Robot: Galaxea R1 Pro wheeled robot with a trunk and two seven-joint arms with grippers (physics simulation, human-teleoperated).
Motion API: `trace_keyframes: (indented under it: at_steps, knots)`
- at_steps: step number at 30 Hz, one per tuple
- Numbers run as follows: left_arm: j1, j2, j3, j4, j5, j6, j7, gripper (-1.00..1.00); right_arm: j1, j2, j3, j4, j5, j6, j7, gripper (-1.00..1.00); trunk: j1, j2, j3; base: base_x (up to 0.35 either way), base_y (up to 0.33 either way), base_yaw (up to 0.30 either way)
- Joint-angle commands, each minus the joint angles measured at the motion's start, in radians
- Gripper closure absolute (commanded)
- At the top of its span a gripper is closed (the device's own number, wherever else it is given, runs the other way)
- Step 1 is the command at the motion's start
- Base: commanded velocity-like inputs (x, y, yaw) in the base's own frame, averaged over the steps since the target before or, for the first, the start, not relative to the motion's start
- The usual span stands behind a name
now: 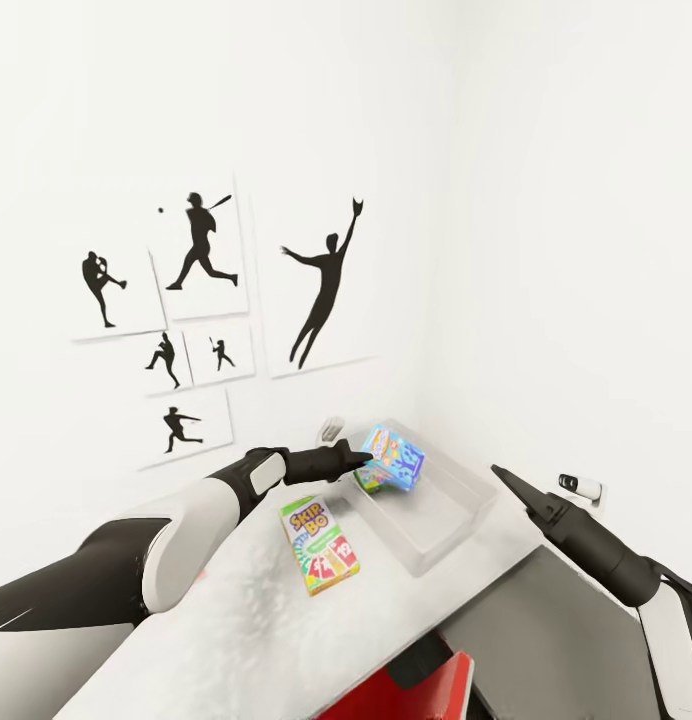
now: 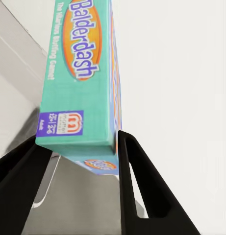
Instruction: Put all the toys in the child's room - the three board games (two on the bed and one on the table), the two jigsaw puzzles on the table, and the tennis ball on the table - inside the toy box on the table in the child's room.
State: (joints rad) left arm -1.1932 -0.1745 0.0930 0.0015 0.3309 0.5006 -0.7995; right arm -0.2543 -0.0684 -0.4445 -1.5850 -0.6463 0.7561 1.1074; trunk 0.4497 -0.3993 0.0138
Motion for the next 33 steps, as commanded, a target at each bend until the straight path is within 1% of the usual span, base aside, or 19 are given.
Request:
trace_keyframes:
  at_steps: [1, 7, 19, 24, 33]
  knots:
    - [0.0, 0.0, 0.011, 0.0, 0.0, 0.009, 0.0, 1.0, 0.0, 0.0, 0.0, 0.0, -0.004, 0.006, 0.0, -1.0, 0.0, -0.001, 0.0, -0.064, -0.052, -0.221]
    - [0.0, 0.0, 0.011, 0.0, 0.0, 0.009, 0.0, 1.0, 0.0, -0.001, -0.001, 0.0, -0.004, 0.006, 0.0, -1.0, 0.0, -0.001, 0.005, -0.053, -0.068, -0.221]
    - [0.0, 0.0, 0.011, 0.0, 0.0, 0.009, -0.001, 1.0, 0.0, -0.001, -0.002, 0.001, -0.004, 0.006, 0.0, -1.0, 0.0, -0.001, 0.016, -0.006, -0.005, -0.221]
    - [0.0, 0.0, 0.011, 0.0, 0.0, 0.009, -0.001, 1.0, 0.0, -0.001, -0.002, 0.002, -0.004, 0.006, 0.0, -1.0, 0.0, -0.001, 0.02, -0.115, 0.0, -0.217]
    - [0.0, 0.0, 0.011, 0.0, 0.0, 0.009, 0.0, 1.0, 0.0, -0.001, -0.002, 0.002, -0.004, 0.006, 0.0, -1.0, 0.0, -0.001, 0.021, -0.094, -0.046, -0.047]
